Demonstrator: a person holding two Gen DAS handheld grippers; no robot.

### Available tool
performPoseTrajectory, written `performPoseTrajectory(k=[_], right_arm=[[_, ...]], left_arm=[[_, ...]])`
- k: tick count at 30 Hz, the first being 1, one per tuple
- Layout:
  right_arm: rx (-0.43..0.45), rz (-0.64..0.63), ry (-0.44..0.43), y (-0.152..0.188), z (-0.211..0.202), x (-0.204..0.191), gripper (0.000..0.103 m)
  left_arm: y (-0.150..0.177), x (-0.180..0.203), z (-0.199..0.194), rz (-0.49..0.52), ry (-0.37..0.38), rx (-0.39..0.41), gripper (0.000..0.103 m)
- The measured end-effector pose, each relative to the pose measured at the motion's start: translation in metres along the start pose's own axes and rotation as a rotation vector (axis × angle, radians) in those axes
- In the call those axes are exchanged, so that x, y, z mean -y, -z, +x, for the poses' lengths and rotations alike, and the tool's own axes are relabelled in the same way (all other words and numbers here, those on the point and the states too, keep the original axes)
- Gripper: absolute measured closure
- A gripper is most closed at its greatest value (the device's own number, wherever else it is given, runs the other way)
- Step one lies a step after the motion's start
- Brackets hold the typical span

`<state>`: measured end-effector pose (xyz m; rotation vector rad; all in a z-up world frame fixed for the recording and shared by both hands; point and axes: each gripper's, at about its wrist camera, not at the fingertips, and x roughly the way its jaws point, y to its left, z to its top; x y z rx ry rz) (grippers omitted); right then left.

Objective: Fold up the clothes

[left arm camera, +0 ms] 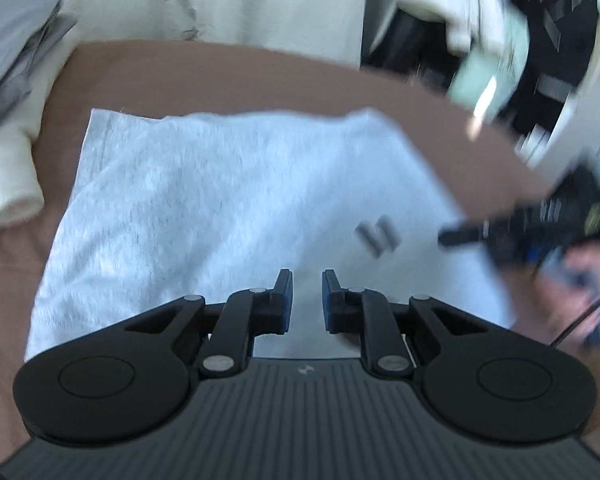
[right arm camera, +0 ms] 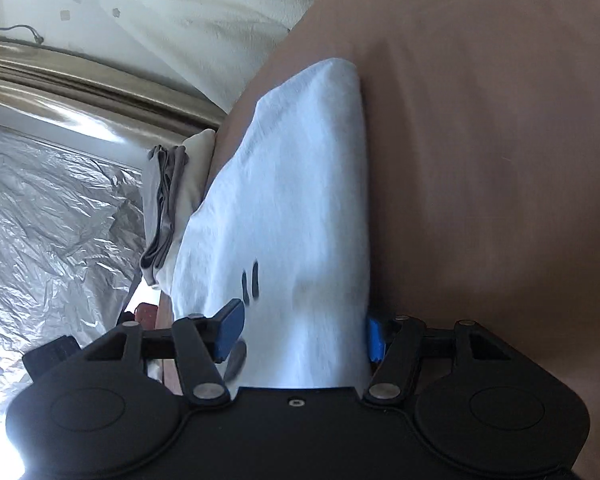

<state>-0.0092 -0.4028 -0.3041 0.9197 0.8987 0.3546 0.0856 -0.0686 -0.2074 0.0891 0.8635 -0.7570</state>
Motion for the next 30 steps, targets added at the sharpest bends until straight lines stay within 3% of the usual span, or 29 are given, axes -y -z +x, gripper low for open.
performPoseTrajectory(k=[1, 3, 5, 8, 11, 13, 16, 17, 19, 22, 23, 27, 30], right_arm=[[-0.021, -0.038, 0.049, -0.003, 0.006, -0.007, 0.076], [-0.023, -0.104, 0.095, -0.004, 0.009, -0.024, 0.087], [-0.003, -0.164, 0.123, -0.004, 0.007, -0.043, 0.089], [0.097, -0.205, 0.084, -0.002, -0.018, -0.072, 0.094], [0.171, -0.266, 0.149, -0.007, -0.04, -0.103, 0.095], [0.213, -0.278, 0.212, -0.014, -0.054, -0.114, 0.095], [0.241, -0.257, 0.305, -0.025, -0.084, -0.116, 0.095], [0.245, -0.239, 0.339, -0.027, -0.094, -0.113, 0.095], [0.248, -0.212, 0.392, -0.023, -0.104, -0.104, 0.095], [0.236, -0.211, 0.449, -0.015, -0.1, -0.089, 0.095], [0.228, -0.239, 0.484, -0.013, -0.093, -0.091, 0.095], [0.19, -0.394, 0.636, -0.012, -0.061, -0.114, 0.095], [0.202, -0.431, 0.574, -0.019, -0.06, -0.141, 0.095]], left_arm=[[0.002, 0.006, 0.005, 0.049, -0.028, -0.015, 0.088], [0.005, 0.01, 0.01, 0.073, -0.039, -0.028, 0.088], [0.006, 0.011, 0.012, 0.038, -0.006, -0.029, 0.088], [0.001, 0.019, 0.014, -0.069, 0.081, -0.004, 0.093], [-0.018, 0.039, 0.023, -0.156, 0.192, -0.001, 0.093], [-0.033, 0.061, 0.031, -0.13, 0.216, -0.007, 0.091], [-0.052, 0.088, 0.031, -0.033, 0.167, -0.039, 0.09], [-0.053, 0.088, 0.025, -0.021, 0.17, -0.018, 0.089], [-0.048, 0.077, 0.021, -0.011, 0.168, -0.009, 0.077], [-0.037, 0.051, 0.036, -0.057, 0.055, -0.154, 0.073], [-0.034, 0.042, 0.038, -0.086, 0.055, -0.172, 0.073], [-0.025, 0.01, 0.029, -0.189, 0.179, -0.139, 0.072], [-0.022, 0.003, 0.015, -0.182, 0.21, -0.096, 0.072]])
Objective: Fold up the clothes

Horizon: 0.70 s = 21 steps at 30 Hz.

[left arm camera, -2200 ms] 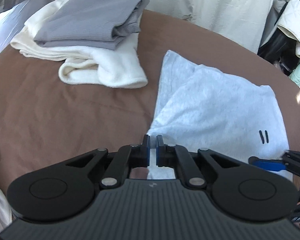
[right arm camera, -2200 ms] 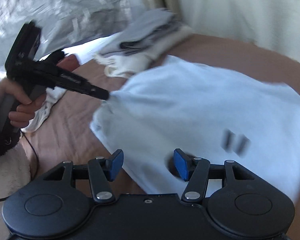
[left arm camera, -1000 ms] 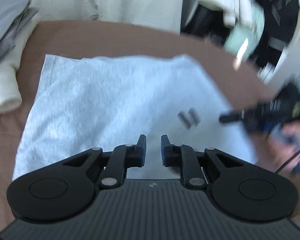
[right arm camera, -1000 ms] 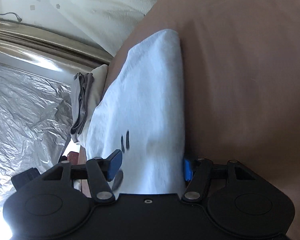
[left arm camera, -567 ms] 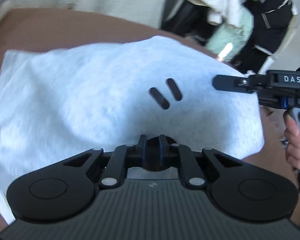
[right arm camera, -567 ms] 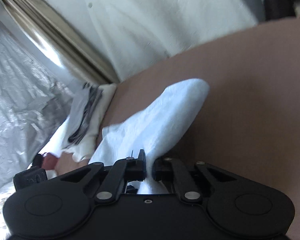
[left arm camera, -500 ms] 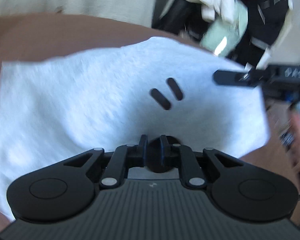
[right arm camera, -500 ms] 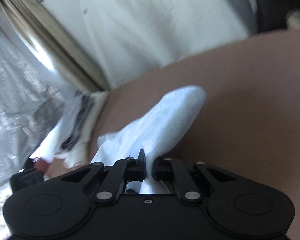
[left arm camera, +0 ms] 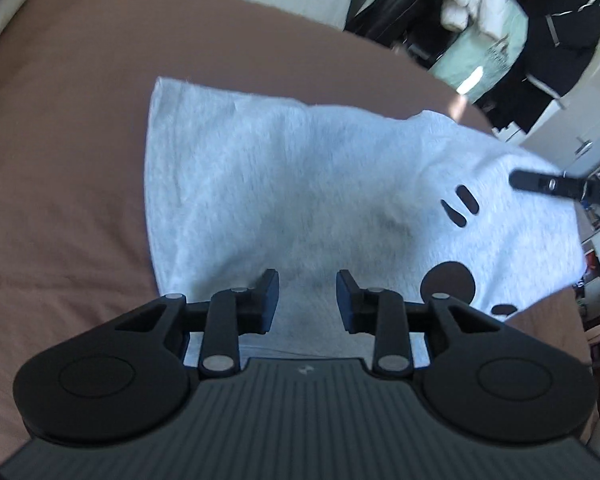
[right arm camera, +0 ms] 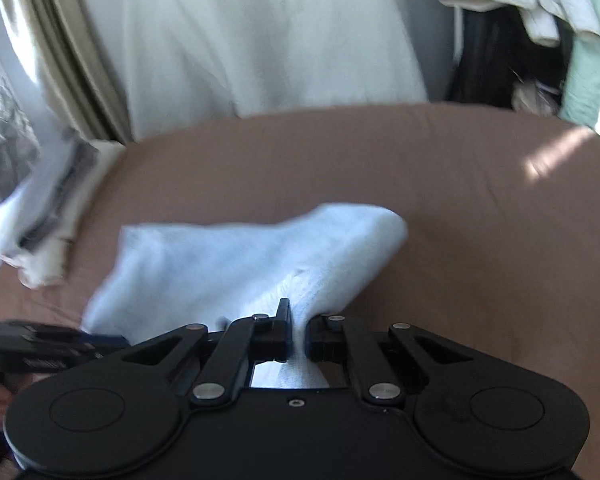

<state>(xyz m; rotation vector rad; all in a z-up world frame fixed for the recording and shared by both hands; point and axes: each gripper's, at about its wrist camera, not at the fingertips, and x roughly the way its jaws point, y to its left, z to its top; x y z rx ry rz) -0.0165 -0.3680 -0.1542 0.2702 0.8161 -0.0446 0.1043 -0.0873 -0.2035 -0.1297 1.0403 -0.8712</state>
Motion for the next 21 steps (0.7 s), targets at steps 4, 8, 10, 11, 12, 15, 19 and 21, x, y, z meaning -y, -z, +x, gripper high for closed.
performPoseTrajectory(k=[4, 8, 10, 11, 12, 15, 19, 21], right_arm=[[0.031, -0.089, -0.119, -0.015, -0.021, -0.029, 0.094], [0.024, -0.209, -0.096, -0.026, -0.022, -0.06, 0.094], [0.009, -0.261, -0.077, -0.031, -0.022, -0.073, 0.094], [-0.001, -0.271, -0.065, -0.033, -0.024, -0.075, 0.094], [-0.015, -0.272, -0.052, -0.034, -0.027, -0.074, 0.094], [-0.064, -0.184, 0.013, -0.035, -0.026, -0.058, 0.093], [-0.112, 0.029, -0.001, -0.015, 0.0, 0.013, 0.088], [-0.152, 0.191, -0.079, 0.004, 0.018, 0.057, 0.08]], left_arm=[[-0.011, 0.002, -0.014, 0.013, -0.021, 0.06, 0.072], [-0.01, -0.002, -0.015, -0.016, 0.008, 0.074, 0.072], [-0.008, -0.002, -0.015, -0.037, 0.052, 0.095, 0.072], [-0.007, -0.002, -0.014, -0.051, 0.084, 0.118, 0.072], [-0.006, -0.001, -0.013, -0.063, 0.121, 0.142, 0.072], [-0.001, 0.006, -0.012, -0.077, 0.225, 0.177, 0.072], [0.003, 0.025, 0.006, -0.029, 0.219, 0.141, 0.072], [0.001, 0.033, 0.017, 0.02, 0.179, 0.121, 0.072]])
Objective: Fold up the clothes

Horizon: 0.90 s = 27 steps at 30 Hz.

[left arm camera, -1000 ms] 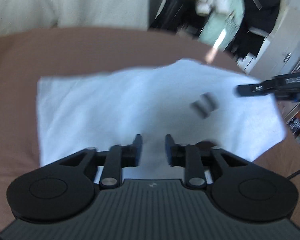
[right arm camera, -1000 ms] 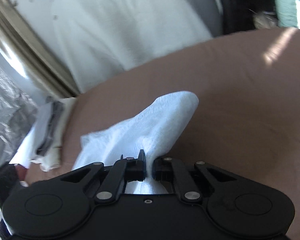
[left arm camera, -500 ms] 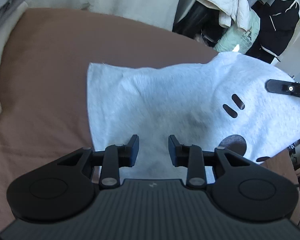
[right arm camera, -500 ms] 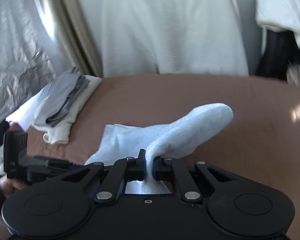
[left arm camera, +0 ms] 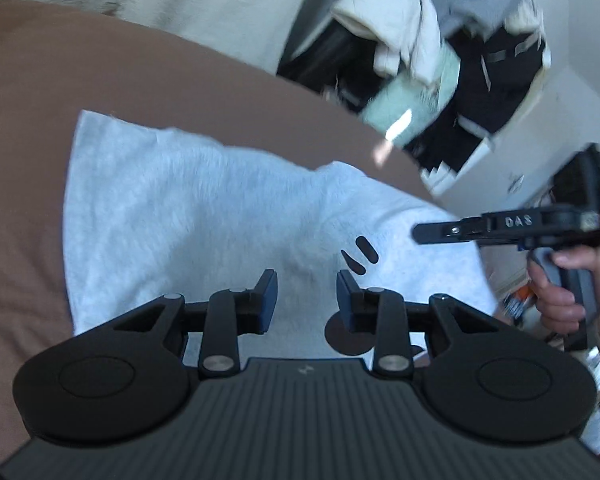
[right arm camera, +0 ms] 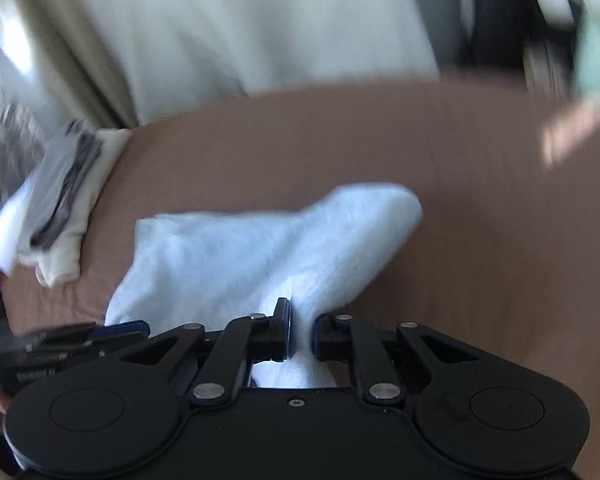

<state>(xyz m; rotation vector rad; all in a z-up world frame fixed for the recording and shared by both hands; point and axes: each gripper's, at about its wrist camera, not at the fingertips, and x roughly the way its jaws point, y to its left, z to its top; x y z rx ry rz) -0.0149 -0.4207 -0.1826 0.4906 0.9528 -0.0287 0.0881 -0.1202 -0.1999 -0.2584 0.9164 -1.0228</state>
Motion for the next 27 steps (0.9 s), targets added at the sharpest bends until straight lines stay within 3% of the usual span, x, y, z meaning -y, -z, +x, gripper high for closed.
performPoseTrajectory(k=[3, 5, 6, 8, 11, 13, 14, 16, 18, 22, 27], right_arm=[[0.003, 0.22, -0.172, 0.016, 0.019, 0.063, 0.075], [0.011, 0.294, -0.26, 0.025, 0.027, 0.088, 0.071], [0.01, 0.295, -0.292, 0.028, 0.029, 0.093, 0.062], [0.013, 0.257, -0.343, 0.028, 0.033, 0.096, 0.059], [-0.012, 0.219, -0.384, 0.019, 0.051, 0.1, 0.046], [-0.031, 0.248, -0.394, 0.012, 0.071, 0.107, 0.046], [-0.026, 0.266, -0.391, 0.008, 0.082, 0.11, 0.046], [0.044, 0.272, -0.341, 0.005, 0.091, 0.107, 0.064], [0.101, 0.168, -0.291, 0.001, 0.083, 0.086, 0.079], [0.176, -0.107, -0.212, -0.004, 0.042, 0.034, 0.083], [0.201, -0.333, -0.115, -0.016, 0.003, -0.027, 0.085]], left_arm=[[-0.009, 0.003, 0.015, 0.071, -0.087, -0.009, 0.072], [-0.018, 0.007, 0.02, 0.08, -0.073, -0.019, 0.072], [-0.022, 0.012, 0.021, 0.089, -0.047, -0.029, 0.072], [-0.025, 0.026, 0.026, 0.138, -0.031, -0.07, 0.072], [-0.023, 0.04, 0.047, 0.202, -0.08, -0.175, 0.072], [-0.019, 0.036, 0.068, 0.191, -0.109, -0.239, 0.074], [-0.018, 0.032, 0.078, 0.175, -0.133, -0.267, 0.076], [-0.016, 0.027, 0.09, 0.154, -0.154, -0.279, 0.078], [-0.017, 0.027, 0.092, 0.144, -0.169, -0.277, 0.08], [-0.013, 0.032, 0.085, 0.162, -0.173, -0.238, 0.083], [-0.02, 0.047, 0.061, 0.19, -0.076, -0.088, 0.083]])
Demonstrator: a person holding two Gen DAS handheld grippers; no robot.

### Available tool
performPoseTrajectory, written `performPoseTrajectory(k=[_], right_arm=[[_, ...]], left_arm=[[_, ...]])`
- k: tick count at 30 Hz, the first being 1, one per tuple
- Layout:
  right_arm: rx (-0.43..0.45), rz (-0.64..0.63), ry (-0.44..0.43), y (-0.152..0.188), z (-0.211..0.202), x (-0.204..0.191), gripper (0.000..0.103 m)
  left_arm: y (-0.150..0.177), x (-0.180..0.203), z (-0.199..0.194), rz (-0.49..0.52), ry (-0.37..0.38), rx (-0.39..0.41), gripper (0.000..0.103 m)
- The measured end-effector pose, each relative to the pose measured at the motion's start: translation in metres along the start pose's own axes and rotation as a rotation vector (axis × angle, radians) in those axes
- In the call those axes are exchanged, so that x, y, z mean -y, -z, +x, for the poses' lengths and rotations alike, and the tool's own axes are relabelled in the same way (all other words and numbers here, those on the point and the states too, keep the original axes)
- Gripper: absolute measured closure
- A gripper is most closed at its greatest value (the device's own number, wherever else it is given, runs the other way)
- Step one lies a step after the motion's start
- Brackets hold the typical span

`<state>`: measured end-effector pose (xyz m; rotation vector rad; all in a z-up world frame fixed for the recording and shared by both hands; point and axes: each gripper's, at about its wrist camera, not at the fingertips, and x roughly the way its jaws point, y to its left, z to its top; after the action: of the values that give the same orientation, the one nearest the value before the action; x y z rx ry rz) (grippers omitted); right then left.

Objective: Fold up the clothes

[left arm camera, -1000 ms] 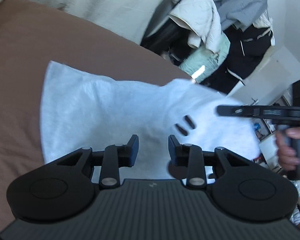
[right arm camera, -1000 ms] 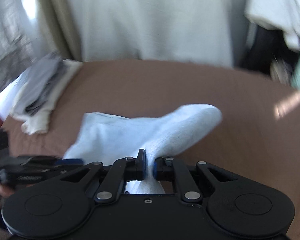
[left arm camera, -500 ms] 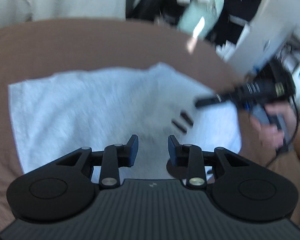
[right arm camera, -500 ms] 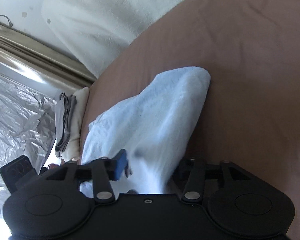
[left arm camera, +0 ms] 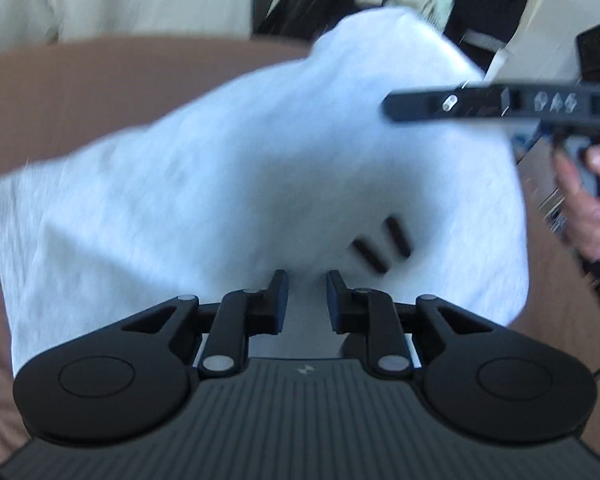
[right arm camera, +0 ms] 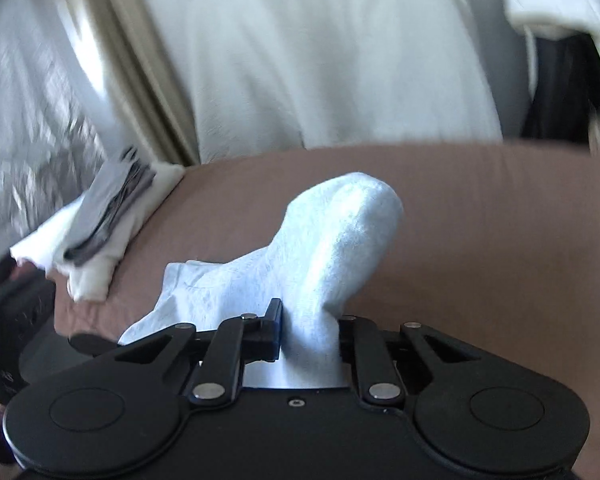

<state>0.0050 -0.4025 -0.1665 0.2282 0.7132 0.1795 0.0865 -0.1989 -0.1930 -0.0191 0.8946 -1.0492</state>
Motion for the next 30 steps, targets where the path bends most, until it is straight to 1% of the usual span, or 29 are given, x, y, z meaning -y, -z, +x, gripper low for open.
performPoseTrajectory(k=[1, 2, 4, 6, 8, 9, 10, 12, 14, 16, 18, 19, 21, 23, 24, 25, 26, 27, 28, 29, 30], right_arm=[[-0.003, -0.023, 0.006, -0.006, -0.004, -0.007, 0.085], [-0.01, -0.039, 0.011, -0.011, -0.006, -0.01, 0.085], [-0.033, -0.073, 0.017, -0.017, -0.007, -0.016, 0.086], [-0.06, -0.096, 0.023, -0.022, -0.002, -0.02, 0.088], [-0.074, -0.112, 0.041, -0.027, 0.002, -0.022, 0.088], [-0.078, -0.105, 0.049, -0.031, 0.004, -0.025, 0.089], [-0.086, -0.09, 0.057, -0.036, 0.007, -0.028, 0.089], [-0.106, -0.056, 0.074, -0.045, 0.012, -0.035, 0.089], [-0.139, -0.033, 0.09, -0.053, 0.02, -0.045, 0.089], [-0.167, -0.032, 0.086, -0.06, 0.029, -0.056, 0.089], [-0.205, -0.077, 0.104, -0.066, 0.044, -0.077, 0.089], [-0.225, -0.107, 0.115, -0.069, 0.052, -0.088, 0.089], [-0.266, -0.148, 0.127, -0.073, 0.07, -0.11, 0.089], [-0.301, -0.098, 0.098, -0.077, 0.091, -0.121, 0.089], [-0.315, -0.058, 0.082, -0.078, 0.101, -0.124, 0.086], [-0.333, -0.024, 0.053, -0.078, 0.112, -0.127, 0.081], [-0.352, -0.001, 0.014, -0.076, 0.122, -0.131, 0.068], [-0.364, 0.015, -0.034, -0.074, 0.13, -0.135, 0.065], [-0.361, 0.033, -0.087, -0.07, 0.134, -0.136, 0.066], [-0.346, 0.069, -0.151, -0.067, 0.133, -0.134, 0.065], [-0.327, 0.114, -0.233, -0.064, 0.129, -0.13, 0.065]], left_arm=[[-0.002, 0.0, -0.002, -0.011, -0.01, 0.025, 0.083], [-0.001, -0.003, 0.002, -0.023, -0.027, 0.026, 0.083], [0.002, -0.009, 0.014, -0.046, -0.058, -0.009, 0.083], [0.007, -0.015, 0.019, -0.073, -0.066, -0.026, 0.083], [0.007, -0.023, 0.007, -0.118, -0.063, -0.006, 0.083], [0.005, -0.027, -0.003, -0.131, -0.071, 0.013, 0.08], [0.004, -0.032, -0.014, -0.138, -0.093, 0.031, 0.077], [0.006, -0.044, -0.035, -0.152, -0.167, 0.053, 0.077], [0.012, -0.057, -0.056, -0.192, -0.196, 0.069, 0.077], [0.021, -0.073, -0.07, -0.283, -0.204, 0.048, 0.076], [0.028, -0.082, -0.074, -0.38, -0.233, -0.026, 0.077], [0.03, -0.082, -0.075, -0.393, -0.235, -0.044, 0.077], [0.028, -0.08, -0.08, -0.393, -0.233, -0.017, 0.077], [0.023, -0.079, -0.082, -0.386, -0.226, 0.0, 0.076], [0.019, -0.082, -0.082, -0.383, -0.222, 0.008, 0.073], [0.019, -0.085, -0.082, -0.388, -0.217, 0.014, 0.071], [0.022, -0.089, -0.082, -0.4, -0.213, 0.016, 0.071], [0.025, -0.094, -0.083, -0.419, -0.199, 0.016, 0.071], [0.03, -0.101, -0.084, -0.444, -0.175, 0.015, 0.072], [0.034, -0.108, -0.085, -0.477, -0.157, 0.01, 0.072], [0.035, -0.113, -0.087, -0.516, -0.147, 0.007, 0.073]])
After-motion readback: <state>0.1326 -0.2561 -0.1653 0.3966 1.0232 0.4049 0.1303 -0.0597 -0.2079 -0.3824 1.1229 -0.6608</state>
